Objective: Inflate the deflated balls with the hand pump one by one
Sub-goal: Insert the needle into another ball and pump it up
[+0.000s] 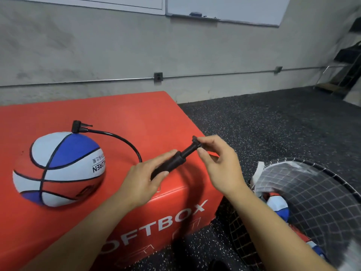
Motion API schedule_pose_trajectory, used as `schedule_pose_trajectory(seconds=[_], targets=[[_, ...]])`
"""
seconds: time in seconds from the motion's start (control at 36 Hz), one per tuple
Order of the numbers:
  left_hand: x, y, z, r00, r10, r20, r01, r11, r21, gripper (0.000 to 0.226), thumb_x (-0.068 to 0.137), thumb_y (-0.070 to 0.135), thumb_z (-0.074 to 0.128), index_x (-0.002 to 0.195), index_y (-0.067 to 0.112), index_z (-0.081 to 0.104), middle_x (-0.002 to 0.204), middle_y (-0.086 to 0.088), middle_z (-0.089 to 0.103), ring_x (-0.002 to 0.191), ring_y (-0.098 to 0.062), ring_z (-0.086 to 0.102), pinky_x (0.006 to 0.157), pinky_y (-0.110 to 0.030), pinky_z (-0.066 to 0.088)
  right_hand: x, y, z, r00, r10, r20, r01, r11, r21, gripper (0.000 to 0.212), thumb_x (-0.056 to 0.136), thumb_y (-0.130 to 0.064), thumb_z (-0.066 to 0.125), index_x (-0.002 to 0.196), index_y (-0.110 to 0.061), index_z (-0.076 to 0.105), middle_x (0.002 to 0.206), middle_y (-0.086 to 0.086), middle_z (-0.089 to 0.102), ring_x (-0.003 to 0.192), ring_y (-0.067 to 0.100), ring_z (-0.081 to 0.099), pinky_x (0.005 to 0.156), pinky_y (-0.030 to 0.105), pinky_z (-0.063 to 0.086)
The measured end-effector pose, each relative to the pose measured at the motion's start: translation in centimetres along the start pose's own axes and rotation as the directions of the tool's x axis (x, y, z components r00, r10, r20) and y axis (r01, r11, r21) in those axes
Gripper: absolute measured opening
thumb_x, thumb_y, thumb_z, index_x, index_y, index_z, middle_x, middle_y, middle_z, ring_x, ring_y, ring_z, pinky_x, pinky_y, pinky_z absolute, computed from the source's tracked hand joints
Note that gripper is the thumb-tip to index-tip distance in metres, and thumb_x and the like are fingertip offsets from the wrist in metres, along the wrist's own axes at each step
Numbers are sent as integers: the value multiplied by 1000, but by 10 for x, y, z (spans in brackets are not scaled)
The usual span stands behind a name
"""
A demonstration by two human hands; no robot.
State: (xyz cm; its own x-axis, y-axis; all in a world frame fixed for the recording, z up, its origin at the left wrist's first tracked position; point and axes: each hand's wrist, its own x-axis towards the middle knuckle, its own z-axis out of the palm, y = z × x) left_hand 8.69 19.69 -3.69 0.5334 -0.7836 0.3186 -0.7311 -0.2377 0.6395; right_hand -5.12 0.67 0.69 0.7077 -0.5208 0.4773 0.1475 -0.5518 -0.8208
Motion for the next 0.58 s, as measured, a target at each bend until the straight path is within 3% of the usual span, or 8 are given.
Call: schedule_pose_trajectory(seconds=[0.11, 0.22, 0.33, 0.44, 0.5, 0.58], targets=[[-1, 4, -1, 1000, 4, 10, -4, 1000, 14, 70, 101, 22, 67, 149, 65, 38, 140, 37, 57, 102, -13, 76, 99, -25, 54, 14, -7, -28, 992, -36, -118, 42, 998, 47, 33, 97, 4, 66, 109, -27, 70, 108, -6, 75, 103, 8, 71, 95, 21, 52], [0, 6, -1, 1000, 1, 0, -1, 998, 68, 69, 101, 25, 66, 150, 65, 36, 141, 36, 56, 117, 1, 66, 94, -27, 54, 22, -7, -55, 973, 11, -229, 16, 993, 115, 31, 99, 1, 64, 108, -28, 71, 109, 2, 77, 104, 15, 72, 99, 35, 56], [0, 5, 0, 1000, -11, 1, 10, 998, 66, 70, 101, 26, 66, 149, 67, 34, 137, 25, 65, 105, -2, 69, 89, -30, 56, 22, -5, -56, 963, 33, -266, 6, 990, 144, 29, 100, -2, 64, 108, -29, 72, 110, 5, 77, 105, 21, 72, 103, 46, 55], [-1, 3, -2, 1000, -21, -17, 21, 999, 29, 70, 101, 23, 66, 150, 63, 38, 138, 30, 62, 115, -1, 67, 97, -29, 54, 22, -14, -42, 960, -32, -277, 64, 992, 107, 29, 101, 1, 63, 110, -26, 72, 109, 2, 76, 105, 14, 72, 97, 32, 55], [-2, 2, -2, 999, -31, -24, 32, 999, 13, 70, 100, 21, 66, 149, 63, 39, 131, 30, 66, 103, 0, 71, 90, -17, 51, 21, -16, -33, 967, -47, -252, 77, 991, 108, 27, 100, 4, 62, 112, -18, 72, 108, -1, 75, 103, 5, 71, 93, 22, 54], [-3, -1, -2, 999, -36, -29, 35, 999, -21, 70, 100, 19, 66, 147, 64, 41, 114, 25, 72, 79, -6, 73, 81, -14, 49, 18, -12, -16, 978, -55, -200, 72, 994, 79, 24, 100, 3, 63, 113, -15, 72, 109, -3, 75, 106, 8, 71, 97, 27, 54]])
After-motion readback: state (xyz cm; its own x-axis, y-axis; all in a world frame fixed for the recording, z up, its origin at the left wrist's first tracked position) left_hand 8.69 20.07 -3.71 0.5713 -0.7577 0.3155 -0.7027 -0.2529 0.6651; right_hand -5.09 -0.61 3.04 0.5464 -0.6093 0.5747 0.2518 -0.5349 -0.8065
